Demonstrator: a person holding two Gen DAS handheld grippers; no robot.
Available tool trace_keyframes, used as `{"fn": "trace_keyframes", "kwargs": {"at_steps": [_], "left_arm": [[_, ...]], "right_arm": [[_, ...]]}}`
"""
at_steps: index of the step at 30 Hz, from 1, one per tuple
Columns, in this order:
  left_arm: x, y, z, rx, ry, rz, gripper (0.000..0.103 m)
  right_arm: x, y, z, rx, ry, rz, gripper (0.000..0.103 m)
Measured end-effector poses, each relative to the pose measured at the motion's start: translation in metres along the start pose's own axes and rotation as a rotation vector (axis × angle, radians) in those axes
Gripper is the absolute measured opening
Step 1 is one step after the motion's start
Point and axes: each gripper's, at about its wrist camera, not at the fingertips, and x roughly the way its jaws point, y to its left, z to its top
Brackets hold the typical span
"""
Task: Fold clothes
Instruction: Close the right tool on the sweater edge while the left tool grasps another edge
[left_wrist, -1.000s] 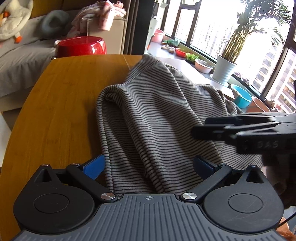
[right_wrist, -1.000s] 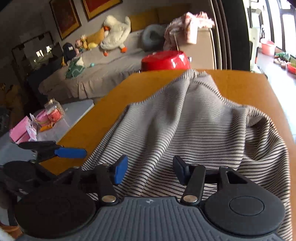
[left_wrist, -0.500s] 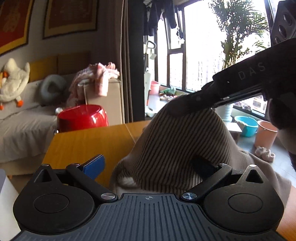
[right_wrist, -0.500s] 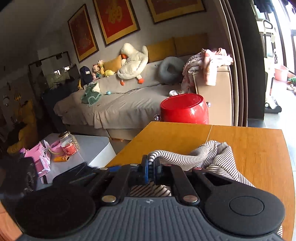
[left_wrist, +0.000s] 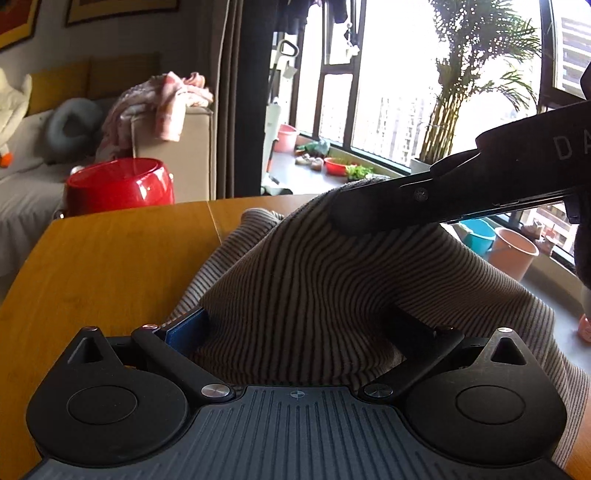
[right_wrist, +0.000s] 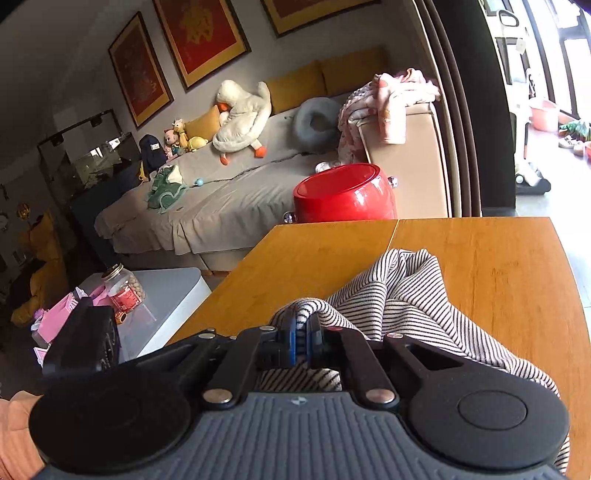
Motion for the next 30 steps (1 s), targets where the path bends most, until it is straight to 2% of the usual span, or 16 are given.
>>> {"fn": "trace_keyframes", "kwargs": {"at_steps": [4, 7, 8, 10, 11, 12, 13, 15, 17, 18, 19, 20, 21, 23, 25, 30], "left_arm": [[0.008, 0.013, -0.007, -0.058, 0.055, -0.034, 0.103], [0.005, 0.01, -0.008, -0.033, 0.06, -0.029, 0.103], [0.0, 0.007, -0.009, -0.013, 0.038, -0.018, 0.103], [-0.02, -0.002, -0.011, 0.048, -0.084, 0.006, 0.103], [-0.029, -0.008, -0.011, 0.095, -0.146, 0.022, 0.098], [-0.034, -0.012, -0.009, 0.145, -0.175, 0.047, 0.078], [-0.037, -0.017, -0.007, 0.195, -0.199, 0.074, 0.068], [-0.039, -0.014, -0.001, 0.22, -0.208, 0.079, 0.039], [-0.04, 0.0, 0.005, 0.195, -0.211, 0.111, 0.026], [-0.04, 0.01, 0.009, 0.174, -0.213, 0.133, 0.023], [-0.043, 0.022, 0.012, 0.14, -0.219, 0.161, 0.022], [-0.046, 0.037, 0.016, 0.098, -0.221, 0.198, 0.02], [-0.048, 0.052, 0.02, 0.055, -0.224, 0.237, 0.017], [-0.052, 0.08, 0.027, -0.025, -0.212, 0.294, 0.016], [-0.051, 0.102, 0.032, -0.08, -0.19, 0.33, 0.016], [-0.044, 0.129, 0.035, -0.146, -0.134, 0.356, 0.015]], "right_arm": [[0.003, 0.0, -0.002, 0.003, 0.01, 0.003, 0.005], [0.004, 0.001, -0.004, 0.001, 0.017, 0.005, 0.005], [0.003, 0.001, -0.004, -0.002, 0.013, 0.004, 0.005], [0.001, 0.003, -0.003, -0.014, 0.003, -0.002, 0.005], [-0.001, 0.004, -0.002, -0.023, 0.001, -0.004, 0.005], [-0.002, 0.007, 0.0, -0.031, 0.001, -0.004, 0.005], [-0.003, 0.009, 0.002, -0.04, 0.001, -0.006, 0.005], [-0.006, 0.014, 0.008, -0.057, -0.015, -0.025, 0.005], [-0.017, 0.017, 0.013, -0.062, -0.063, -0.052, 0.006], [-0.025, 0.017, 0.015, -0.066, -0.093, -0.069, 0.006], [-0.035, 0.017, 0.016, -0.085, -0.118, -0.098, 0.008], [-0.043, 0.019, 0.014, -0.12, -0.132, -0.133, 0.018], [-0.051, 0.02, 0.01, -0.155, -0.139, -0.161, 0.023], [-0.061, 0.024, -0.006, -0.229, -0.11, -0.178, 0.058], [-0.064, 0.029, -0.027, -0.285, -0.043, -0.158, 0.062], [-0.045, 0.05, -0.083, -0.351, 0.149, -0.024, 0.063]]}}
